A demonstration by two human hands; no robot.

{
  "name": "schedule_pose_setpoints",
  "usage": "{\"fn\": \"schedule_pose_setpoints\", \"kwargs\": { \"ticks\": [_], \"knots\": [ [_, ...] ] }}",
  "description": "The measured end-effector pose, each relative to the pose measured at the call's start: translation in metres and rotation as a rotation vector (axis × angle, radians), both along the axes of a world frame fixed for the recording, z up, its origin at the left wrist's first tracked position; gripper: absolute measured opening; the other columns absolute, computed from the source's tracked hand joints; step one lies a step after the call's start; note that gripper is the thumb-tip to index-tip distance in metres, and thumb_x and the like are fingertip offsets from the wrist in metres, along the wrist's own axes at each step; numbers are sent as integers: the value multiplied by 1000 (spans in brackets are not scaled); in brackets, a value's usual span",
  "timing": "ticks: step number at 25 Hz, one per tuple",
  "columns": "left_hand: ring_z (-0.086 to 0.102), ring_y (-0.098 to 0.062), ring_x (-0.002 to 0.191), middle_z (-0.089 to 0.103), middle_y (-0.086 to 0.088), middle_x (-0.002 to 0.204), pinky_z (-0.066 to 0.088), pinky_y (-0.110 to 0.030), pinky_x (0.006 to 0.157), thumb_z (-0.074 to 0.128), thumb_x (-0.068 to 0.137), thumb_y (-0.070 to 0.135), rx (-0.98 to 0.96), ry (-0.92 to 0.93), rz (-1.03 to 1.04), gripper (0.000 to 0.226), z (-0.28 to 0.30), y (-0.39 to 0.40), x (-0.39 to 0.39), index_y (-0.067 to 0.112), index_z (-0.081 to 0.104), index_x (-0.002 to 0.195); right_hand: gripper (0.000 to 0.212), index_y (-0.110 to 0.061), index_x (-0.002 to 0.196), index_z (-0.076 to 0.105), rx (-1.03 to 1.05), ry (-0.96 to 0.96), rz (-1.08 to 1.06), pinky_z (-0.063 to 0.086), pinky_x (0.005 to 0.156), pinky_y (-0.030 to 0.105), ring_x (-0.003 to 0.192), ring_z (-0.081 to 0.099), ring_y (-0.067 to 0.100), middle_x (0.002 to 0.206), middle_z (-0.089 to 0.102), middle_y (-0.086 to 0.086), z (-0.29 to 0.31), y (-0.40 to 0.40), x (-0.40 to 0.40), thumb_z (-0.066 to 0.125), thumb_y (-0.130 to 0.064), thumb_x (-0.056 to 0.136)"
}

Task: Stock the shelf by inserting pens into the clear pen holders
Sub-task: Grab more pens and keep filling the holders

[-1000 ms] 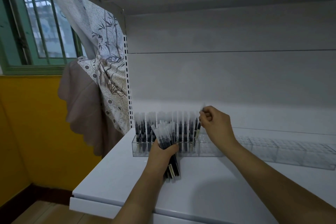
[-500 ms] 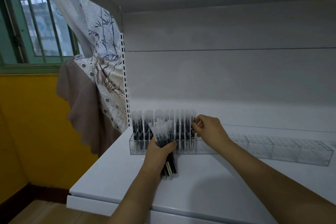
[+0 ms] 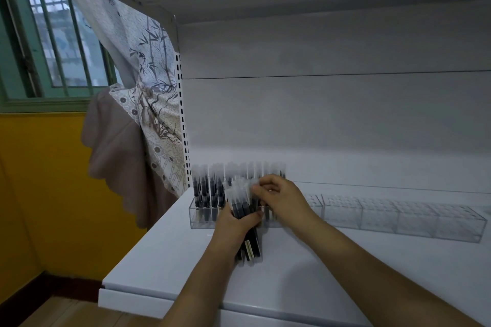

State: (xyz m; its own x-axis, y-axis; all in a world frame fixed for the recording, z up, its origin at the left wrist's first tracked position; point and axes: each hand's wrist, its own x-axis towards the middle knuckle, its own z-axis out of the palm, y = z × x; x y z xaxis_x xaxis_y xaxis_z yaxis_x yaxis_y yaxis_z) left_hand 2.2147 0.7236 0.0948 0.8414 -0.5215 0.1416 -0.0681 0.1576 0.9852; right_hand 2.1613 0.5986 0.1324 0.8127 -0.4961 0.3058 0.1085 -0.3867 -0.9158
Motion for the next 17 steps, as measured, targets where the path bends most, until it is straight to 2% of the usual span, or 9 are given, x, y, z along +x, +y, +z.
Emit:
{"fn": "schedule_pose_setpoints", "kwargs": {
  "ticks": [3,6,9,11,14,17],
  "knots": [
    [66,-18,68,70,-9,76,52,-31,64,73,81,6,58,-22,-11,19,-1,1,0,5,67,99,21,-14,103,71,-66,-30,-78,45,61,8,66,65,-1,85,71,-3,10,-8,-6,69,-30,91],
    [67,-20,70,72,-9,75,54,-33,67,72,84,8,54,9,-7,14,-1,2,0,2,68,96,16,-18,104,68,-29,-254,-283,46,63,6,75,65,6,89,70,-3,37,-21,-18,64,-30,94],
    [68,-19,69,73,-9,76,57,-34,69,70,85,6,34,58,12,9,-1,2,-1,4,68,93,12,-18,98,66,-148,-445,-418,49,67,12,74,64,13,84,68,-2,52,-37,-28,59,-28,97],
    [68,-20,71,73,-12,79,58,-36,72,70,85,6,35,63,17,9,-1,1,0,4,68,93,11,-18,96,65,-228,-413,-387,51,69,18,73,64,14,81,67,-1,47,-40,-27,59,-26,97],
    [66,-24,74,70,-13,81,57,-39,76,71,84,8,47,57,24,9,-1,1,1,7,67,92,9,-17,93,64,-301,-339,-330,50,68,17,72,61,8,78,66,-3,33,-40,-21,59,-24,97],
    [64,-22,73,68,-10,79,56,-35,72,71,84,8,56,42,29,10,0,2,0,9,67,92,10,-19,89,64,-395,-204,-267,49,67,19,70,59,5,77,65,-6,17,-42,-13,60,-24,97]
  ]
}}
